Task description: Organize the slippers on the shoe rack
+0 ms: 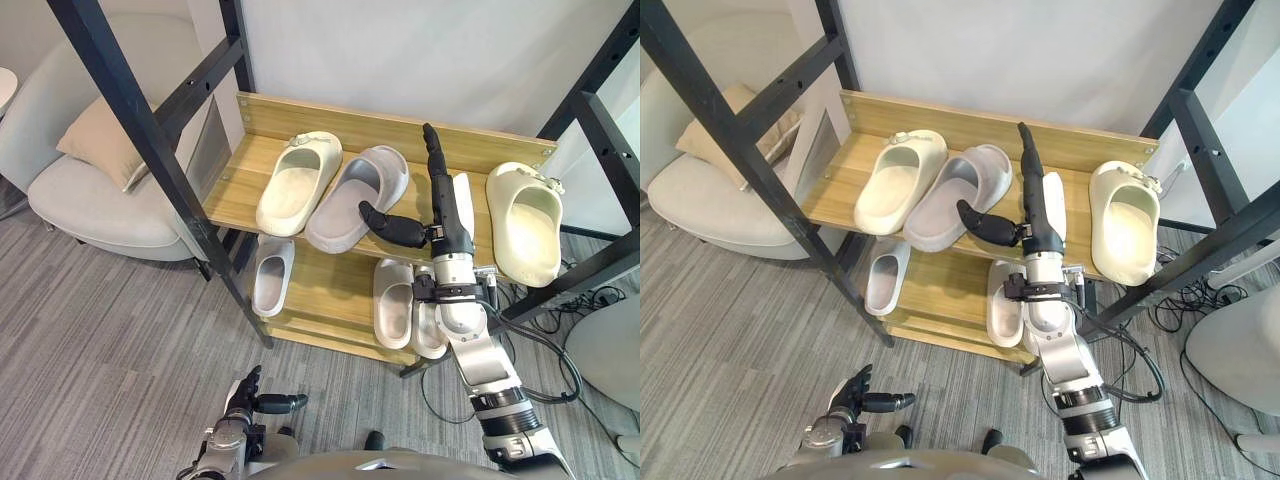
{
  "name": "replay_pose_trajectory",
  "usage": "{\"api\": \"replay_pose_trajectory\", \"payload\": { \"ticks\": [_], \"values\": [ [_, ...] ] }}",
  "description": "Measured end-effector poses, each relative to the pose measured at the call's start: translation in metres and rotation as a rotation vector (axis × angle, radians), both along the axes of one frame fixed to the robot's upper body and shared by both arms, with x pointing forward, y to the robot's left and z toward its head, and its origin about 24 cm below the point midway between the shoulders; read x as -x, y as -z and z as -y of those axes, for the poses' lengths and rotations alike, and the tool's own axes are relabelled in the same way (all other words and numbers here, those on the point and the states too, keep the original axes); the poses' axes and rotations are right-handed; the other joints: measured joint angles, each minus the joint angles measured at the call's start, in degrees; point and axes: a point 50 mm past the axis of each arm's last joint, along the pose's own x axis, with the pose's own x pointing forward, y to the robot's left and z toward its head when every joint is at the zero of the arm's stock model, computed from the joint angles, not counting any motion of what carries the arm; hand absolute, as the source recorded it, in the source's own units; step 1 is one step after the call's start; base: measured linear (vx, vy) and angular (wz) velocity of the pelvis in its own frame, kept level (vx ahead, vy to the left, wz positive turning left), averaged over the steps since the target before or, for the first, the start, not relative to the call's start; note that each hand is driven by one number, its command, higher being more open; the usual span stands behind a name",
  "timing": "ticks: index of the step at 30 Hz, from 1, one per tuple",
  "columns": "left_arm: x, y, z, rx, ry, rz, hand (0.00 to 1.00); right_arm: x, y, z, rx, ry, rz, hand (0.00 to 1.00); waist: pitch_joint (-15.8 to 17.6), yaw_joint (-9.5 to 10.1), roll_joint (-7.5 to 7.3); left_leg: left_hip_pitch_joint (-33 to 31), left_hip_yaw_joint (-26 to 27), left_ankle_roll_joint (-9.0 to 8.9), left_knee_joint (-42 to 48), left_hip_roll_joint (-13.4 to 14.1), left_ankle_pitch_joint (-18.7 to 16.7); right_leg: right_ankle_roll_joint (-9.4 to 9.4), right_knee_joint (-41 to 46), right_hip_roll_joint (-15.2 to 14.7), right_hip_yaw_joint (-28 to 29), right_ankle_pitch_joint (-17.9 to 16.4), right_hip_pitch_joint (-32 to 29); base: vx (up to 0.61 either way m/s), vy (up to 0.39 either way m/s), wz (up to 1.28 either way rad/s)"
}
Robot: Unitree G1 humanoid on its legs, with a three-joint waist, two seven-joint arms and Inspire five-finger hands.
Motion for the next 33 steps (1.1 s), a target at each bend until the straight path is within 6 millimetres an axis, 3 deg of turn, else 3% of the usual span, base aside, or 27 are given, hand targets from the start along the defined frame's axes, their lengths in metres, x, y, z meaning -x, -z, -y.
{"api": "replay_pose_trajectory", "payload": {
  "ticks": [7, 12, 33],
  "values": [
    [-0.002, -0.001, 0.000, 0.004, -0.005, 0.005, 1.00, -0.011, 0.004, -0.002, -0.068, -0.009, -0.040, 0.00, -0.11, 1.02, -0.19, -0.29, -0.01, -0.07, -0.09, -0.02, 0.25, 0.02, -0.46, 0.03, 0.01, 0.39, -0.16, 0.00, 0.000, 0.00],
    [-0.002, -0.001, 0.000, 0.004, -0.005, 0.005, 1.00, -0.023, -0.008, 0.001, -0.098, -0.007, -0.014, 0.00, -0.15, 1.05, -0.28, -0.33, -0.01, -0.04, -0.25, -0.06, 0.26, 0.03, -0.73, 0.03, -0.01, 0.48, -0.16, 0.00, 0.000, 0.00],
    [-0.002, 0.000, 0.000, 0.006, -0.001, 0.001, 1.00, -0.022, -0.010, -0.003, -0.111, -0.074, -0.023, 0.00, -0.10, 1.00, -0.83, 1.00, 0.38, -0.03, -1.26, 0.00, 0.28, -0.02, -1.36, 0.05, 0.24, 0.54, 0.78, 0.00, 0.000, 0.00]
  ]
}}
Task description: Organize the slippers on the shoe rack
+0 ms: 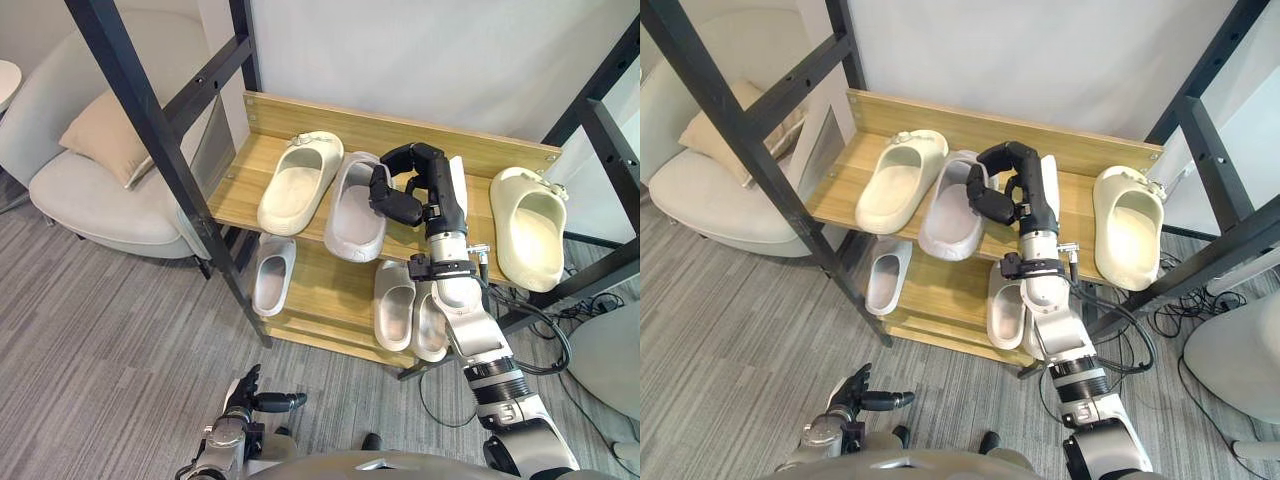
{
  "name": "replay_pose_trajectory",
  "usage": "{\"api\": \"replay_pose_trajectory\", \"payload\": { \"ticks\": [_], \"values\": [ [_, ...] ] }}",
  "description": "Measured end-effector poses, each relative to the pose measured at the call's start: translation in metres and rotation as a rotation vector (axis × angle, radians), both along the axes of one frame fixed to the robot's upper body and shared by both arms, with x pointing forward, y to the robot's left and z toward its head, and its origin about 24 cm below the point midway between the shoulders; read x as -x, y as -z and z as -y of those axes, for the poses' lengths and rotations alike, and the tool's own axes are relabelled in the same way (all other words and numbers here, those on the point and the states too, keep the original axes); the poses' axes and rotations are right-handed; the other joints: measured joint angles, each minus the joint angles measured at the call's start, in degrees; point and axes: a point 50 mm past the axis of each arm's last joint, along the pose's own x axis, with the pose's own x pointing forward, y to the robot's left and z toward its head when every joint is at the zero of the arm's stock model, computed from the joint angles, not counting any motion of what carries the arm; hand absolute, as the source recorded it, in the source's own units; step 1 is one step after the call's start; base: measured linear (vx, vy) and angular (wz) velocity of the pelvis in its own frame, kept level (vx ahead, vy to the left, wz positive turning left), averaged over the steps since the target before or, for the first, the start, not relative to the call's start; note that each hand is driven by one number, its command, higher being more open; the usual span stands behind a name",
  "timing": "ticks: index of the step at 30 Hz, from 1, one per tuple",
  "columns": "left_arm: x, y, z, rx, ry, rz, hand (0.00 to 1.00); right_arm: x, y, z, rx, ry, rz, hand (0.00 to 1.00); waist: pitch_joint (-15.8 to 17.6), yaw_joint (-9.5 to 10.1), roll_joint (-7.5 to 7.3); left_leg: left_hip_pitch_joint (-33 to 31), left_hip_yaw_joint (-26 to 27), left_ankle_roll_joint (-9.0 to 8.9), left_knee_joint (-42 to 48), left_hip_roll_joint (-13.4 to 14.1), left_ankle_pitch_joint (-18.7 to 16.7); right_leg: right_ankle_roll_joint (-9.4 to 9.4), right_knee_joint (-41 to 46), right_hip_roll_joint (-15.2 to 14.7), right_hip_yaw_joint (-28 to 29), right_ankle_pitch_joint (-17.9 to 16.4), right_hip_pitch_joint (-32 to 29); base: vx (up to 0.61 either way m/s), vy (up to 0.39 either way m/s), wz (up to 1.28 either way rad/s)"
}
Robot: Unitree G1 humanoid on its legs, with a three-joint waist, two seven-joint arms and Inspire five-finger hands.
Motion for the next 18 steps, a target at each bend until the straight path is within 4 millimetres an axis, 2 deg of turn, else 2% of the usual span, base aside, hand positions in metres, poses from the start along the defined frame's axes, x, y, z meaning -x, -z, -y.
{"api": "replay_pose_trajectory", "payload": {
  "ticks": [7, 18],
  "values": [
    [0.000, 0.000, 0.000, 0.000, -0.001, 0.001, 1.00, 0.018, -0.005, 0.001, -0.013, -0.014, 0.040, 0.00, 0.26, -0.12, 0.41, 0.34, -0.01, -0.01, -0.06, 0.09, -0.02, -0.02, 0.47, -0.05, 0.03, -0.04, 0.08, 0.00, 0.000, 0.00],
    [0.003, 0.001, 0.001, -0.001, -0.003, -0.008, 1.00, 0.060, -0.054, -0.001, -0.042, -0.045, 0.321, 0.00, 0.83, -1.69, 1.41, 2.01, 1.56, -0.05, 0.24, 0.26, -0.12, -0.21, 1.85, -0.18, 1.76, -0.25, 0.37, -0.03, 0.016, -0.08]
  ]
}}
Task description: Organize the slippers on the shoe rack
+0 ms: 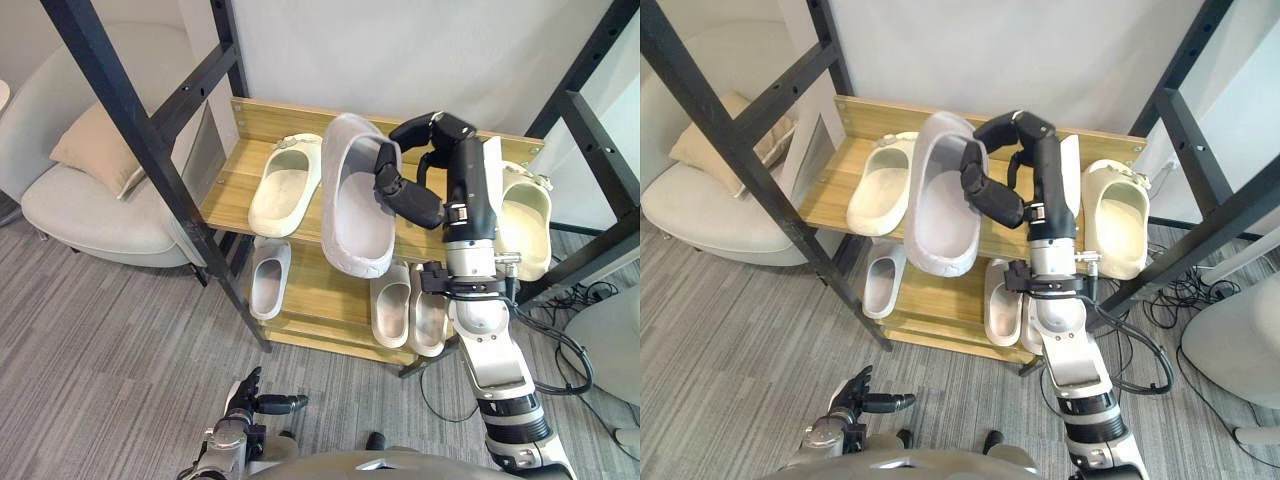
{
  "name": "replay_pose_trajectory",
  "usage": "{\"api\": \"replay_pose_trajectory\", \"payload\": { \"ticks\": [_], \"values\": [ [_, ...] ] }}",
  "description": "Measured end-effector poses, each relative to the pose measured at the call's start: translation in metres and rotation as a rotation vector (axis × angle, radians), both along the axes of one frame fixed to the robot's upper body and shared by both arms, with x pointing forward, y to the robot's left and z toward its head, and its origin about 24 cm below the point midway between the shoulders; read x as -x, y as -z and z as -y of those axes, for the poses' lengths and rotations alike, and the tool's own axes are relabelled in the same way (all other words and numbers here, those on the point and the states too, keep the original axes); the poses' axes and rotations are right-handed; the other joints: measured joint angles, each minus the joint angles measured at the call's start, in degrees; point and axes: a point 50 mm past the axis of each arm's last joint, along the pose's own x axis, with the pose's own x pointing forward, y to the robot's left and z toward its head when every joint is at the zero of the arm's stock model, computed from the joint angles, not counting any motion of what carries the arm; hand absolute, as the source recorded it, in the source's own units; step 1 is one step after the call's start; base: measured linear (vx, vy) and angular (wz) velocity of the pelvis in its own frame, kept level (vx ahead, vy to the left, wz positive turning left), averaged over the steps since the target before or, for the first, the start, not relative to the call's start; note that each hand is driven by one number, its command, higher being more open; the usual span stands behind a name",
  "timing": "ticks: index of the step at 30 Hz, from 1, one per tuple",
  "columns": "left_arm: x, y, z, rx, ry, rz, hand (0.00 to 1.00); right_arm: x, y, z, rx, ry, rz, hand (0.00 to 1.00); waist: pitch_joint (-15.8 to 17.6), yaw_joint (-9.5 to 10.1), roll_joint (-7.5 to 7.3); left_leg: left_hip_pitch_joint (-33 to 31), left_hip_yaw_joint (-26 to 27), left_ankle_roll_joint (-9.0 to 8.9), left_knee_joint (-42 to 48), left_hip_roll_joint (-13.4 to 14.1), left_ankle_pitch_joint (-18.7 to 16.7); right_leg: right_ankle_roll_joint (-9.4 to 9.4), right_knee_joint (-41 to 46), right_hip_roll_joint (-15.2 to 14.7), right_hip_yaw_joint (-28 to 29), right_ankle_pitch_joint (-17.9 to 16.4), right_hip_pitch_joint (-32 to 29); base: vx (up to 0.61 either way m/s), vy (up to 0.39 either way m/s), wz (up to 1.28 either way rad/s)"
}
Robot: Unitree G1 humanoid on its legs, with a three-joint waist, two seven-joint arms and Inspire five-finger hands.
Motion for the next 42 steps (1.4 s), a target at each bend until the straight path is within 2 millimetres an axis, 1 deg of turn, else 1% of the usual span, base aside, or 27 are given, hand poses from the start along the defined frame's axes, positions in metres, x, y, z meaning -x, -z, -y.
{"api": "replay_pose_trajectory", "payload": {
  "ticks": [3, 5, 7, 8, 9, 11, 13, 14, 16, 18, 19, 21, 22, 23, 24, 26, 27, 30, 32, 33, 34, 35, 37, 38, 39, 41, 42],
  "values": [
    [0.001, 0.000, 0.000, 0.000, 0.002, -0.003, 1.00, 0.007, -0.008, 0.002, -0.059, -0.037, 0.042, 0.00, 0.03, -0.48, 0.16, 0.37, 0.09, -0.04, 0.12, 0.02, -0.02, 0.02, 0.03, 0.01, 0.13, -0.04, 0.42, -0.02, 0.005, -0.01],
    [0.003, 0.001, 0.001, 0.002, 0.002, -0.006, 1.00, 0.012, -0.013, 0.001, -0.133, -0.123, 0.062, 0.00, -0.12, -0.87, 0.44, 0.45, 0.09, -0.05, 0.17, 0.01, -0.03, 0.05, 0.09, 0.00, 0.16, -0.07, 0.48, -0.04, 0.009, 0.00],
    [0.004, 0.001, 0.002, 0.004, 0.002, -0.010, 1.00, 0.015, -0.014, -0.002, -0.167, -0.185, 0.061, 0.00, -0.27, -1.06, 0.71, 0.46, 0.09, -0.05, 0.18, 0.01, -0.03, 0.06, 0.09, -0.01, 0.16, -0.08, 0.48, 0.00, 0.000, 0.00],
    [0.004, 0.002, 0.002, 0.005, 0.003, -0.012, 1.00, 0.016, -0.014, -0.005, -0.186, -0.239, 0.053, 0.00, -0.35, -1.17, 0.88, 0.45, 0.09, -0.05, 0.18, 0.00, -0.02, 0.06, 0.09, -0.01, 0.16, -0.08, 0.48, 0.00, 0.000, 0.00],
    [0.004, 0.002, 0.003, 0.006, 0.009, -0.013, 1.00, 0.017, -0.012, -0.011, -0.234, -0.344, 0.026, 0.00, -0.37, -1.30, 1.13, 0.44, 0.09, -0.04, 0.18, 0.01, -0.02, 0.07, 0.08, -0.01, 0.15, -0.09, 0.47, 0.00, 0.000, 0.00],
    [0.004, 0.002, 0.004, 0.008, 0.013, -0.014, 1.00, 0.018, -0.010, -0.019, -0.264, -0.436, -0.002, 0.00, -0.38, -1.32, 1.36, 0.43, 0.07, -0.04, 0.18, 0.01, -0.01, 0.09, 0.08, -0.01, 0.11, -0.10, 0.48, 0.00, 0.000, 0.00],
    [0.004, 0.002, 0.006, 0.012, 0.018, -0.015, 1.00, 0.023, -0.003, -0.035, -0.308, -0.614, -0.063, 0.00, -0.56, -1.27, 1.72, 0.40, -0.14, -0.02, 0.18, -0.04, 0.00, 0.15, 0.07, -0.06, -0.18, -0.17, 0.59, 0.00, 0.004, 0.05],
    [0.004, 0.002, 0.006, 0.012, 0.018, -0.015, 1.00, 0.023, -0.002, -0.037, -0.316, -0.646, -0.074, 0.00, -0.57, -1.28, 1.74, 0.41, -0.21, -0.02, 0.18, -0.06, 0.01, 0.16, 0.07, -0.08, -0.24, -0.19, 0.65, 0.00, 0.004, 0.06],
    [0.005, 0.002, 0.006, 0.013, 0.019, -0.017, 1.00, 0.026, 0.005, -0.049, -0.325, -0.780, -0.134, 0.00, -0.61, -1.27, 1.79, 0.44, -0.47, 0.01, 0.22, -0.14, 0.03, 0.19, 0.08, -0.14, -0.52, -0.27, 0.83, -0.01, 0.006, 0.06],
    [0.005, 0.003, 0.006, 0.015, 0.020, -0.018, 1.00, 0.026, 0.011, -0.055, -0.342, -0.870, -0.188, 0.00, -0.65, -1.27, 1.82, 0.48, -0.60, 0.02, 0.31, -0.20, 0.04, 0.21, 0.08, -0.18, -0.66, -0.28, 0.98, -0.02, 0.009, 0.05],
    [0.005, 0.003, 0.007, 0.018, 0.022, -0.018, 1.00, 0.026, 0.018, -0.061, -0.356, -0.924, -0.233, 0.00, -0.68, -1.27, 1.87, 0.56, -0.72, 0.04, 0.36, -0.24, 0.06, 0.23, 0.08, -0.22, -0.76, -0.30, 1.15, -0.03, 0.010, 0.06],
    [0.005, 0.003, 0.007, 0.020, 0.024, -0.020, 1.00, 0.026, 0.027, -0.066, -0.368, -0.970, -0.295, 0.00, -0.76, -1.28, 1.97, 0.75, -0.97, 0.05, 0.38, -0.31, 0.06, 0.29, 0.09, -0.28, -0.96, -0.42, 1.47, -0.03, 0.006, 0.09],
    [0.006, 0.004, 0.008, 0.022, 0.026, -0.024, 1.00, 0.027, 0.040, -0.072, -0.380, -1.018, -0.377, 0.00, -1.06, -1.25, 2.15, 0.94, -1.33, 0.04, 0.37, -0.34, 0.06, 0.36, 0.12, -0.31, -1.35, -0.59, 1.68, -0.04, 0.000, 0.11],
    [0.006, 0.004, 0.009, 0.023, 0.026, -0.027, 1.00, 0.029, 0.049, -0.077, -0.379, -1.049, -0.438, 0.00, -1.22, -1.25, 2.27, 0.94, -1.49, 0.04, 0.38, -0.34, 0.06, 0.40, 0.26, -0.32, -1.54, -0.75, 1.69, -0.03, -0.002, 0.09],
    [0.006, 0.004, 0.009, 0.024, 0.026, -0.027, 1.00, 0.029, 0.049, -0.077, -0.379, -1.050, -0.439, 0.00, -1.22, -1.25, 2.27, 0.94, -1.49, 0.04, 0.38, -0.34, 0.06, 0.40, 0.26, -0.32, -1.55, -0.76, 1.69, -0.01, -0.003, 0.06],
    [0.007, 0.004, 0.010, 0.033, 0.033, -0.029, 1.00, 0.035, 0.069, -0.085, -0.347, -1.111, -0.566, 0.00, -1.38, -1.25, 2.54, 0.93, -1.66, 0.04, 0.37, -0.29, 0.06, 0.29, 0.56, -0.29, -1.74, -1.01, 1.65, -0.01, -0.001, 0.04],
    [0.007, 0.004, 0.010, 0.034, 0.039, -0.029, 1.00, 0.036, 0.073, -0.086, -0.339, -1.120, -0.587, 0.00, -1.41, -1.24, 2.58, 0.93, -1.71, 0.04, 0.37, -0.28, 0.06, 0.29, 0.61, -0.28, -1.77, -1.05, 1.64, 0.00, 0.000, 0.03],
    [0.005, 0.005, 0.013, 0.040, 0.070, -0.037, 1.00, 0.041, 0.093, -0.089, -0.323, -1.132, -0.694, 0.00, -1.55, -1.00, 2.80, 0.79, -1.94, 0.02, 0.35, -0.28, 0.05, 0.31, 0.39, -0.21, -2.07, -1.07, 1.71, 0.00, 0.000, 0.04],
    [0.005, 0.005, 0.013, 0.046, 0.075, -0.041, 1.00, 0.044, 0.101, -0.087, -0.322, -1.123, -0.733, 0.00, -1.58, -0.90, 2.84, 0.34, -2.15, -0.01, 0.39, -0.29, 0.04, 0.37, 0.08, -0.18, -2.29, -1.02, 1.56, 0.00, -0.002, 0.06],
    [0.004, 0.005, 0.013, 0.051, 0.079, -0.040, 1.00, 0.046, 0.110, -0.086, -0.290, -1.096, -0.767, 0.00, -1.54, -0.82, 2.90, -0.37, -2.41, -0.10, 0.50, -0.27, 0.02, 0.39, -0.04, -0.12, -2.51, -1.01, 1.17, 0.00, -0.003, 0.08],
    [0.004, 0.005, 0.013, 0.052, 0.083, -0.040, 1.00, 0.047, 0.113, -0.085, -0.277, -1.087, -0.777, 0.00, -1.54, -0.82, 2.92, -0.77, -2.52, -0.13, 0.68, -0.26, 0.00, 0.38, -0.02, -0.11, -2.61, -1.02, 0.86, 0.00, -0.002, 0.10],
    [0.002, 0.005, 0.015, 0.053, 0.100, -0.035, 1.00, 0.047, 0.119, -0.082, -0.233, -1.064, -0.803, 0.00, -1.42, -0.64, 3.17, -2.68, -2.80, -0.29, 1.88, -0.24, -0.11, 0.26, 1.05, -0.13, -2.81, -1.25, -0.68, 0.00, 0.002, 0.11],
    [-0.003, 0.003, 0.016, 0.054, 0.121, -0.025, 1.00, 0.046, 0.125, -0.077, -0.180, -1.033, -0.824, 0.00, -0.72, -0.33, 3.59, -5.09, -3.29, -0.50, 3.83, -0.24, -0.24, 0.16, 3.46, -0.30, -3.31, -1.96, -3.09, -0.03, 0.007, 0.12],
    [-0.010, 0.001, 0.017, 0.060, 0.125, -0.008, 1.00, 0.043, 0.128, -0.073, -0.119, -0.997, -0.834, 0.00, 0.87, 0.22, 3.94, -7.07, -3.62, -1.10, 6.33, -0.22, -0.64, -0.05, 7.04, -0.57, -3.45, -3.30, -5.38, -0.05, 0.010, 0.12],
    [-0.014, 0.000, 0.017, 0.061, 0.124, 0.003, 1.00, 0.041, 0.130, -0.072, -0.081, -0.975, -0.838, 0.00, 1.83, 0.39, 4.00, -8.23, -3.83, -1.45, 7.97, -0.25, -0.92, -0.27, 9.31, -0.78, -3.56, -4.35, -6.60, -0.13, -0.001, 0.16],
    [-0.029, -0.006, 0.017, 0.067, 0.118, 0.058, 1.00, 0.031, 0.129, -0.067, 0.046, -0.898, -0.807, 0.00, 5.51, 0.51, 4.56, -13.00, -4.84, -1.62, 14.23, -0.28, -3.27, -0.80, 18.86, -1.66, -3.94, -8.37, -12.42, -0.17, -0.017, 0.17],
    [-0.031, -0.007, 0.018, 0.069, 0.115, 0.065, 1.00, 0.029, 0.128, -0.066, 0.062, -0.885, -0.798, 0.00, 6.01, 0.54, 4.62, -13.87, -4.91, -1.76, 15.15, -0.31, -3.56, -0.87, 20.37, -1.86, -3.96, -8.93, -13.48, -0.21, -0.034, 0.12]
  ]
}}
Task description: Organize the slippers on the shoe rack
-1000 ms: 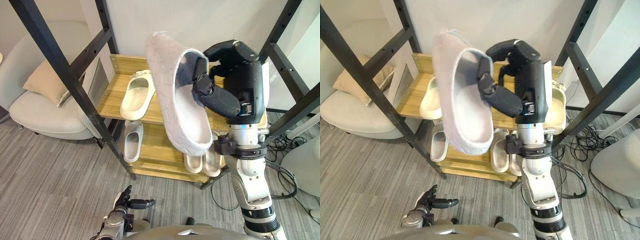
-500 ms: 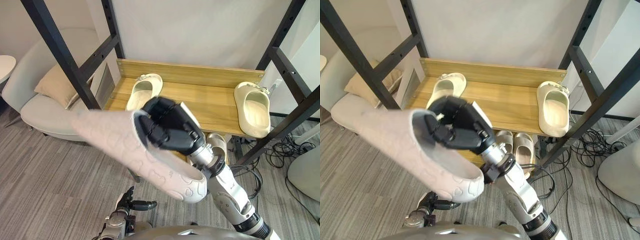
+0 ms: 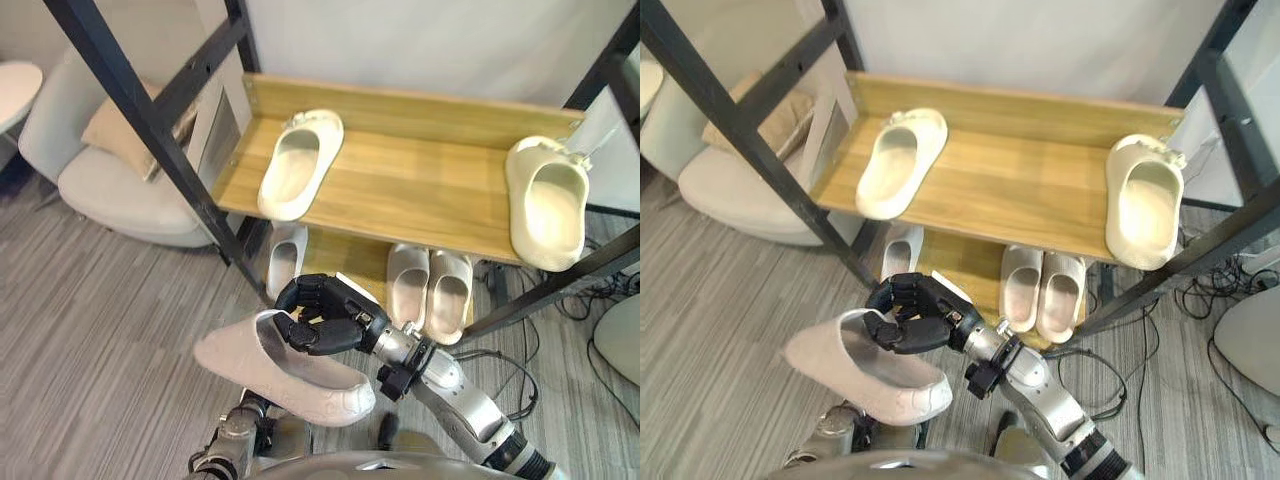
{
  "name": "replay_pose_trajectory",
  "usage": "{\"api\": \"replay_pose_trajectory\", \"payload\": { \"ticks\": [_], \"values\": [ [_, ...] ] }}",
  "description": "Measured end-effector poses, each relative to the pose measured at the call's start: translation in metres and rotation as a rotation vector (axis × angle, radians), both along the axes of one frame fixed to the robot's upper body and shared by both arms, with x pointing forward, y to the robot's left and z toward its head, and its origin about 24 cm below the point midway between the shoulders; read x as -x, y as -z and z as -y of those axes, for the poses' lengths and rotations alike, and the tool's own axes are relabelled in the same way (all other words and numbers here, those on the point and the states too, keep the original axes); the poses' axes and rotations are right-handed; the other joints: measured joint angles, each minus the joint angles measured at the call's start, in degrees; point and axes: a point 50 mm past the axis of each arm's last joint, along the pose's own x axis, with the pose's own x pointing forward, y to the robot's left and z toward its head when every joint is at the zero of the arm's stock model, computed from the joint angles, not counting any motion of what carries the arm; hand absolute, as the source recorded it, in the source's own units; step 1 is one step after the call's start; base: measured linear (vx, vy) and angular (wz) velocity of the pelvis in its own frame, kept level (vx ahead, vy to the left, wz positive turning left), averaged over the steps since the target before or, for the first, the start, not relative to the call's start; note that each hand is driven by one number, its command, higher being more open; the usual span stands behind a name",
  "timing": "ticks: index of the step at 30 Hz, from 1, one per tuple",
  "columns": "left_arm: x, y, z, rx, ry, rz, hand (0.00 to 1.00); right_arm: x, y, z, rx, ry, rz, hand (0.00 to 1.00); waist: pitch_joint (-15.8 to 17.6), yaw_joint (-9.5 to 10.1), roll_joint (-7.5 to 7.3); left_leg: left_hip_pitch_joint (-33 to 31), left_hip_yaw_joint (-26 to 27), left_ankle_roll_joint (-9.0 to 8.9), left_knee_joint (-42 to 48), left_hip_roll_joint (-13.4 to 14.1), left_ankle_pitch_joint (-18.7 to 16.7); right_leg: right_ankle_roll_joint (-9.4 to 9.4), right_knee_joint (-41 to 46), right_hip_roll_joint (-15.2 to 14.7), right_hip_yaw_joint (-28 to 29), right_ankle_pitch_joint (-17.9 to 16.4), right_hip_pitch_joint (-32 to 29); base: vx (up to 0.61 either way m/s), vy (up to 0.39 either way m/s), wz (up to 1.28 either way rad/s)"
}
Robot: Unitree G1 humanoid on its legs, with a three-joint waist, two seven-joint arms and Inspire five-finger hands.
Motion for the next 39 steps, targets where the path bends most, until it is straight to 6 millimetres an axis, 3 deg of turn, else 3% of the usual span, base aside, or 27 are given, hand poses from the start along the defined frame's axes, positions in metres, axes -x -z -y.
{"api": "replay_pose_trajectory", "payload": {
  "ticks": [5, 12, 17, 22, 27, 31, 35, 39],
  "values": [
    [-0.035, -0.018, 0.000, 0.041, -0.043, 0.117, 1.00, -0.023, -0.013, 0.025, 0.126, 0.183, 0.163, 0.00, 5.98, 0.18, 0.50, -13.32, -1.45, -0.90, 12.89, -0.95, -3.49, -0.89, 16.39, -2.49, -0.02, -6.05, -14.08, -0.21, -0.064, 0.09],
    [-0.054, -0.034, -0.002, 0.092, -0.105, 0.224, 1.00, -0.043, -0.032, 0.060, 0.219, 0.441, 0.315, 0.00, 8.38, -0.15, 0.88, -24.25, -2.13, -2.33, 21.80, -1.51, -5.75, -2.16, 27.55, -4.15, 0.16, -9.86, -25.85, -0.09, -0.048, 0.03],
    [-0.066, -0.046, -0.004, 0.134, -0.166, 0.308, 1.00, -0.054, -0.063, 0.077, 0.218, 0.637, 0.499, 0.00, 9.31, -0.21, 0.93, -31.69, -2.82, -2.98, 28.92, -1.56, -8.46, -2.90, 34.79, -4.88, 0.15, -12.50, -33.19, 0.00, 0.000, 0.00],
    [-0.076, -0.058, -0.004, 0.175, -0.250, 0.386, 1.00, -0.058, -0.101, 0.081, 0.178, 0.834, 0.714, 0.00, 10.49, 0.27, 0.40, -36.80, -2.66, -3.00, 34.22, -1.35, -10.14, -2.85, 39.93, -5.82, -0.25, -14.10, -38.19, -0.02, 0.030, -0.05],
    [-0.081, -0.066, -0.003, 0.206, -0.281, 0.433, 1.00, -0.058, -0.124, 0.086, 0.139, 0.947, 0.835, 0.00, 10.78, 1.89, -0.04, -39.81, -2.90, -3.45, 37.81, -1.49, -11.02, -2.98, 43.76, -6.49, -0.33, -15.61, -40.98, -0.01, 0.006, 0.02],
    [-0.083, -0.073, -0.004, 0.219, -0.286, 0.477, 1.00, -0.063, -0.145, 0.081, 0.100, 0.970, 0.926, 0.00, 10.80, 3.09, -0.09, -42.80, -3.50, -3.68, 40.16, -1.73, -11.15, -3.48, 46.34, -7.14, -0.86, -16.38, -43.54, -0.02, 0.016, 0.09],
    [-0.084, -0.075, -0.020, 0.174, -0.342, 0.485, 1.00, -0.069, -0.176, 0.075, 0.051, 0.975, 1.045, 0.00, 11.45, 3.30, -1.25, -47.54, -3.99, -4.18, 44.22, -2.04, -11.44, -4.09, 50.46, -8.11, -1.39, -17.46, -47.59, -0.02, 0.023, 0.10],
    [-0.083, -0.072, -0.020, 0.187, -0.367, 0.479, 1.00, -0.078, -0.192, 0.078, 0.084, 1.004, 1.125, 0.00, 11.81, 4.79, -1.87, -50.87, -4.67, -4.58, 47.44, -2.78, -11.80, -4.19, 53.63, -9.01, -1.64, -18.19, -50.29, -0.03, 0.043, 0.08]
  ]
}}
